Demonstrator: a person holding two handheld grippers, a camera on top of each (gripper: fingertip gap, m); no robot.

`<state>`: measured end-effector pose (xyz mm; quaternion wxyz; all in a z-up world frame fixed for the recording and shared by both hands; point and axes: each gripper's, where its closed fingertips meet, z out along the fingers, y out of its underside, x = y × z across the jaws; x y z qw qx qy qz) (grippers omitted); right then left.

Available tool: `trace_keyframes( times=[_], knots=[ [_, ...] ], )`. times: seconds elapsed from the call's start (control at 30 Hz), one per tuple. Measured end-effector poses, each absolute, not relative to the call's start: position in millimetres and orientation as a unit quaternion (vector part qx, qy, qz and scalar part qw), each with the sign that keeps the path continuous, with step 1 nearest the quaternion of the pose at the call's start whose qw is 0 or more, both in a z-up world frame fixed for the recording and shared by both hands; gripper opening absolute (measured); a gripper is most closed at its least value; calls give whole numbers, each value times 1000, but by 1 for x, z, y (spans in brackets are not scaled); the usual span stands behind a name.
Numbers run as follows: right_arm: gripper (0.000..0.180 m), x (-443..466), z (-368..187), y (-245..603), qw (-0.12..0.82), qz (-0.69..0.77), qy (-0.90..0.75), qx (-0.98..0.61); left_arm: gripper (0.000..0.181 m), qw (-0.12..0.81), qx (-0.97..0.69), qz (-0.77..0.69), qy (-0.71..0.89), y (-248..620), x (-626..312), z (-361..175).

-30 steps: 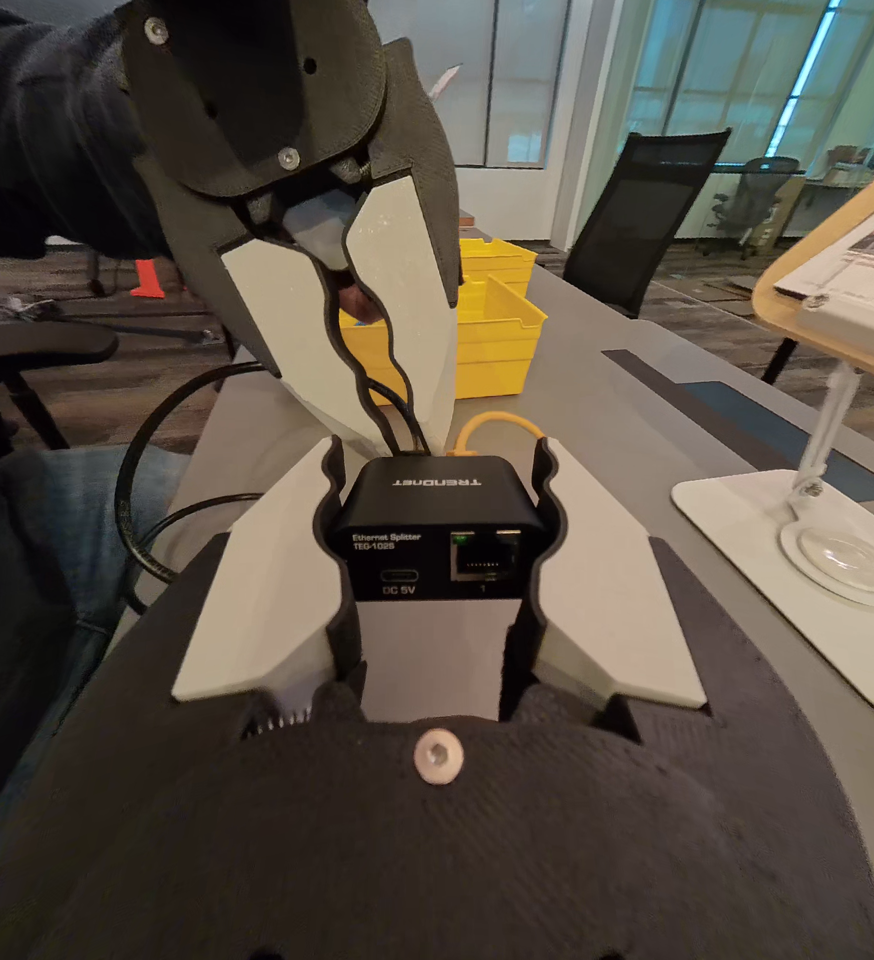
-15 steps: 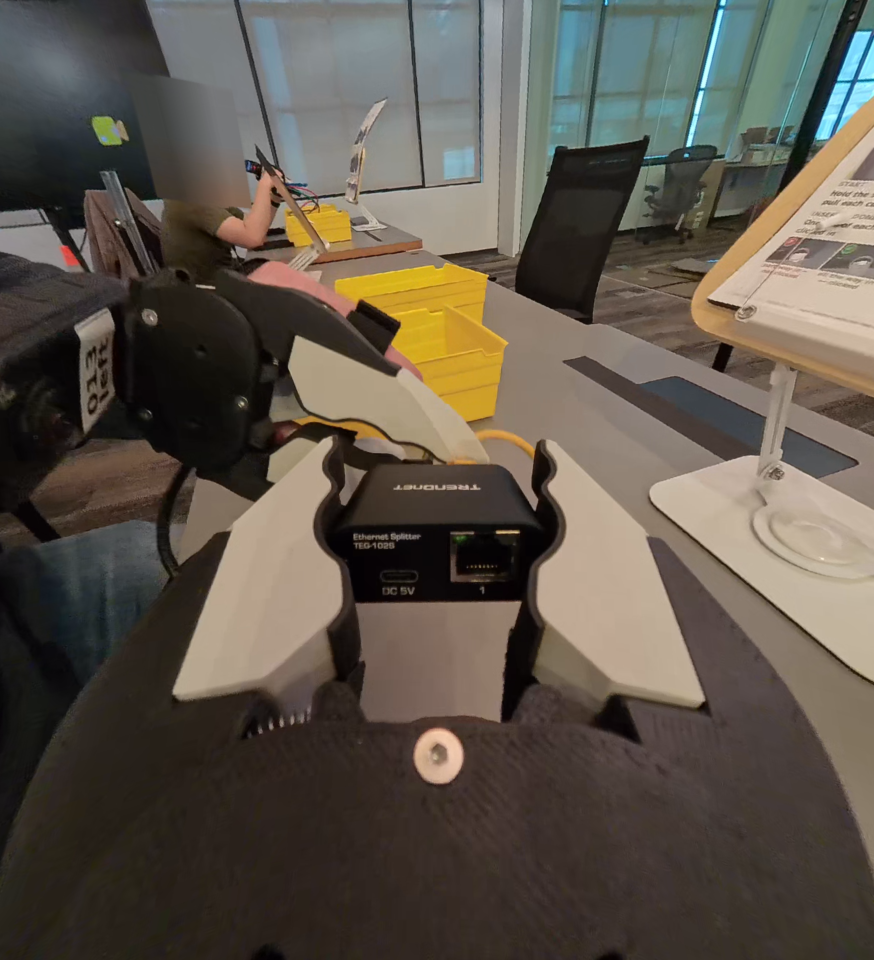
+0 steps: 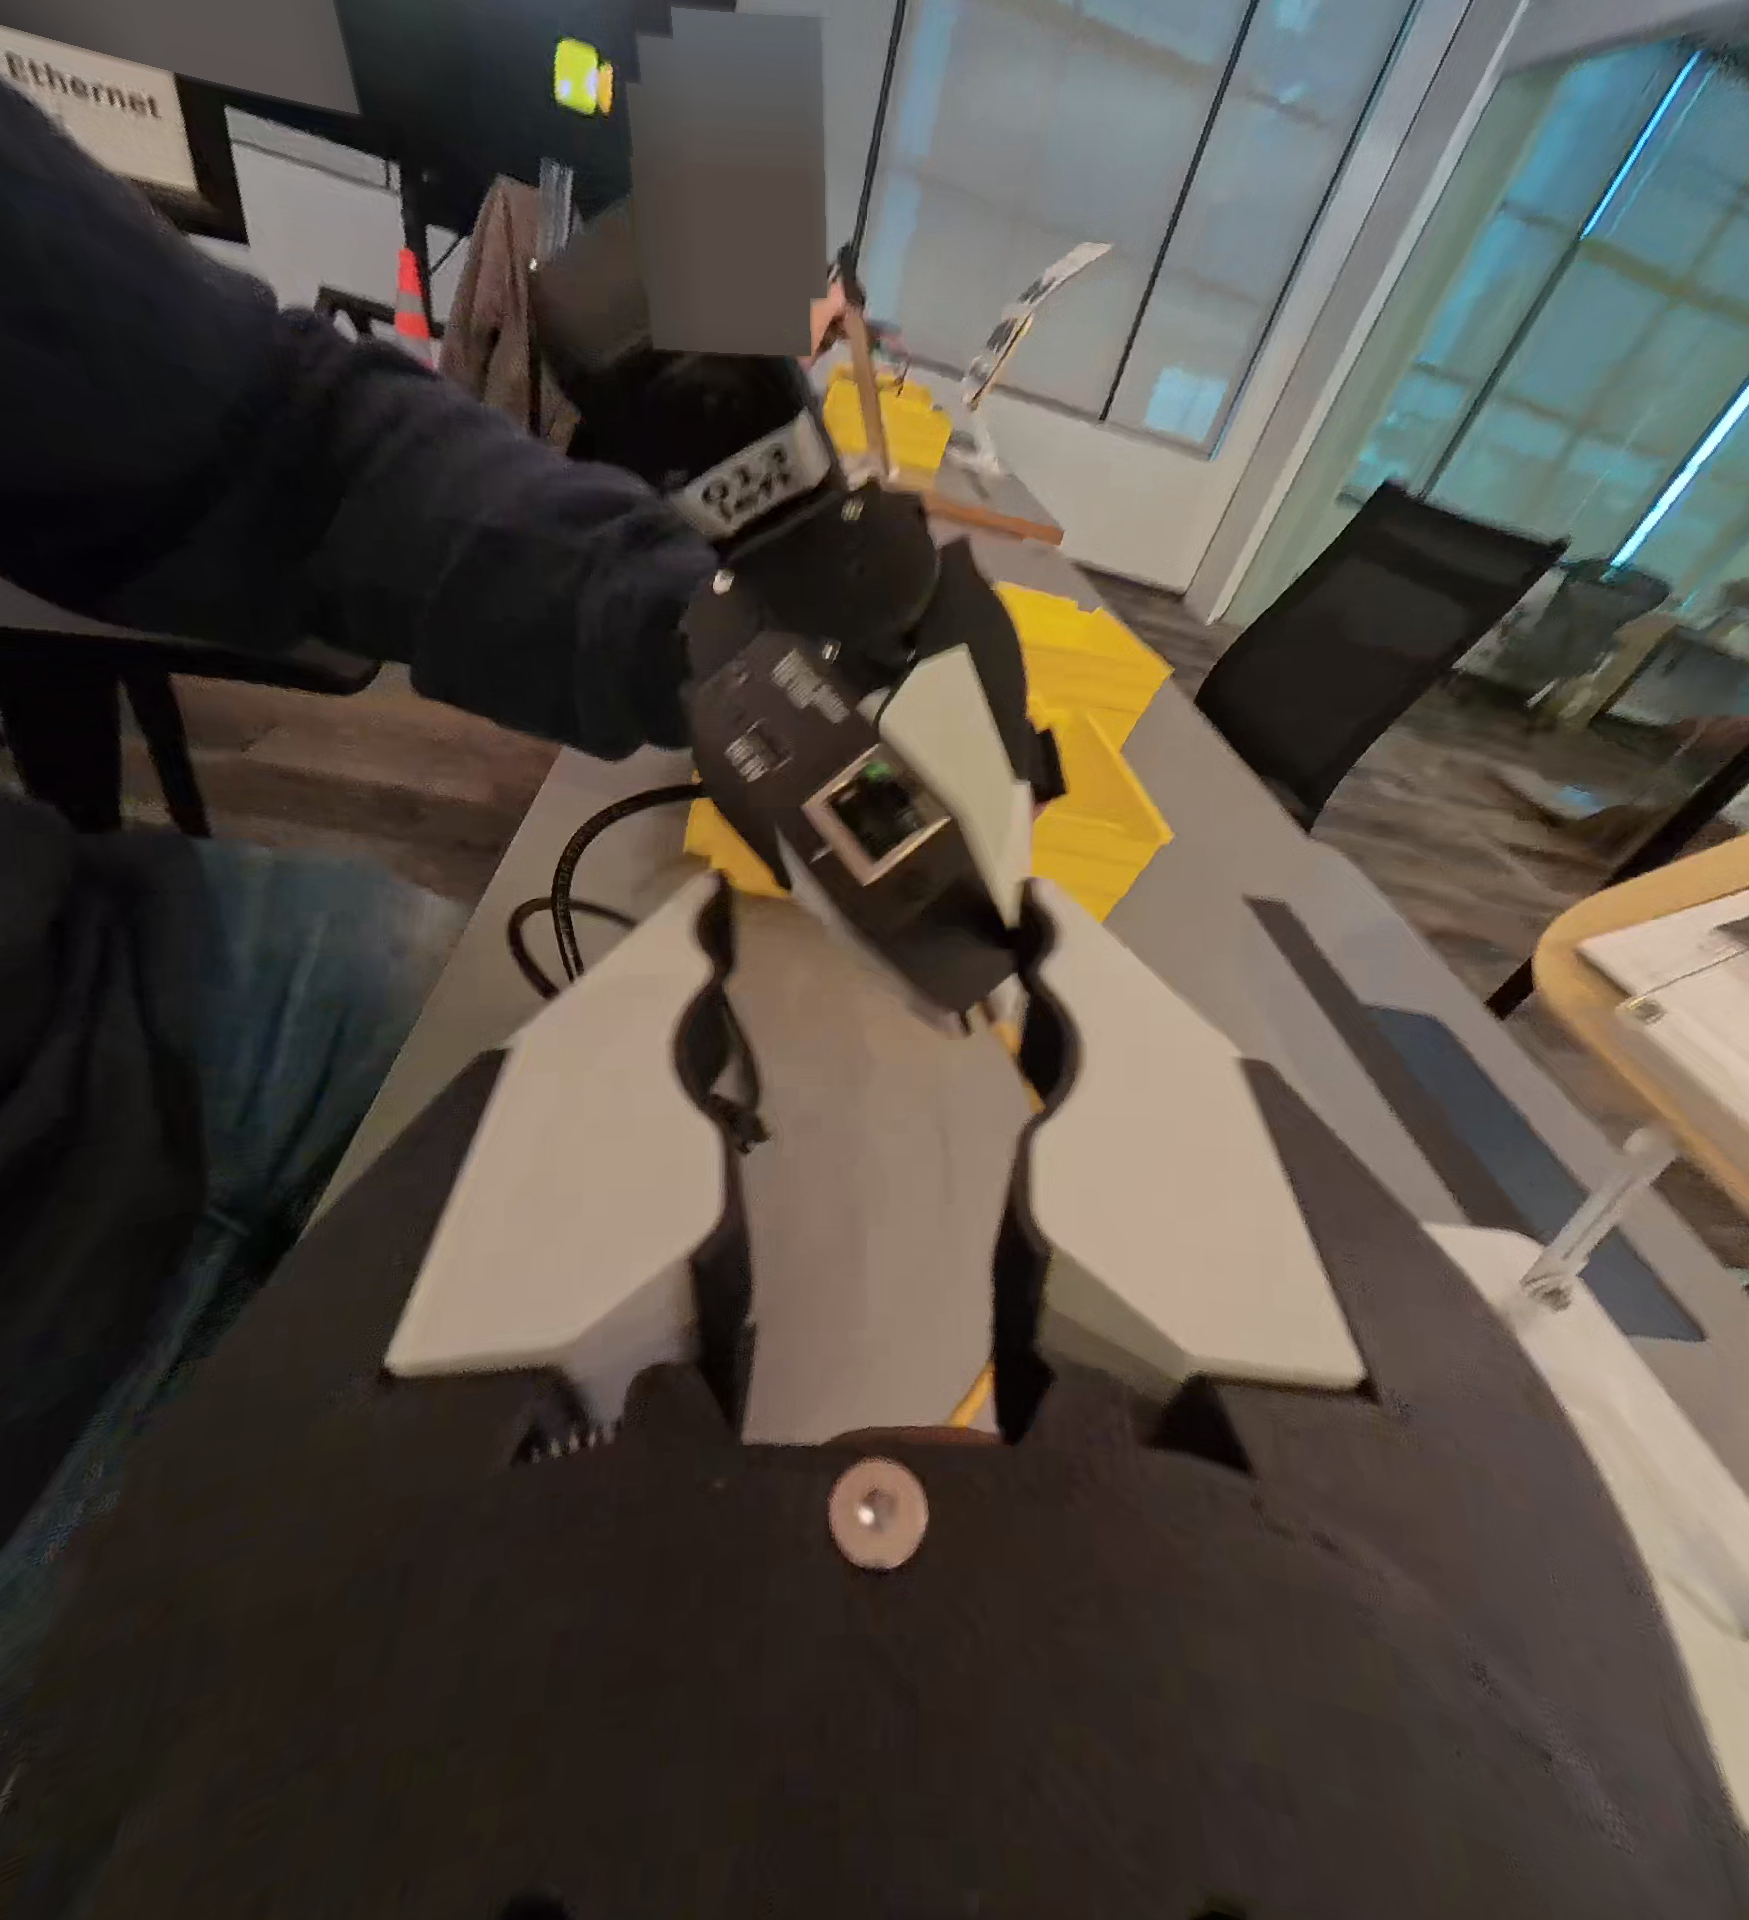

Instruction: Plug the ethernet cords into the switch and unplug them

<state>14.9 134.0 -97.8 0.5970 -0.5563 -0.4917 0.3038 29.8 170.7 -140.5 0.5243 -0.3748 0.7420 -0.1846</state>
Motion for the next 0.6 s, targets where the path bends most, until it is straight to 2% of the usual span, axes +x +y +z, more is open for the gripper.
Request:
trace_keyframes(
  times=[0.03,0.17,0.2,0.27,0.4,0.53,0.6],
  knots=[
    [37,14,-92,133,608,303,-491,-545,4,524,-368,-184,746,168,30,-141],
    [27,12,-93,141,607,242,-504,-565,6,507,-396,-181,744,173,33,-150],
    [24,13,-96,145,604,218,-506,-576,15,509,-405,-169,741,179,33,-151],
    [21,14,-100,151,596,177,-510,-594,45,522,-417,-156,728,185,29,-143],
    [21,17,-110,162,582,91,-518,-620,60,588,-386,-81,706,183,19,-108],
    [21,14,-121,167,552,14,-548,-629,37,567,-322,43,757,171,18,-117],
    [21,14,-127,167,535,-4,-560,-632,35,550,-318,54,770,171,17,-122]
  ],
)
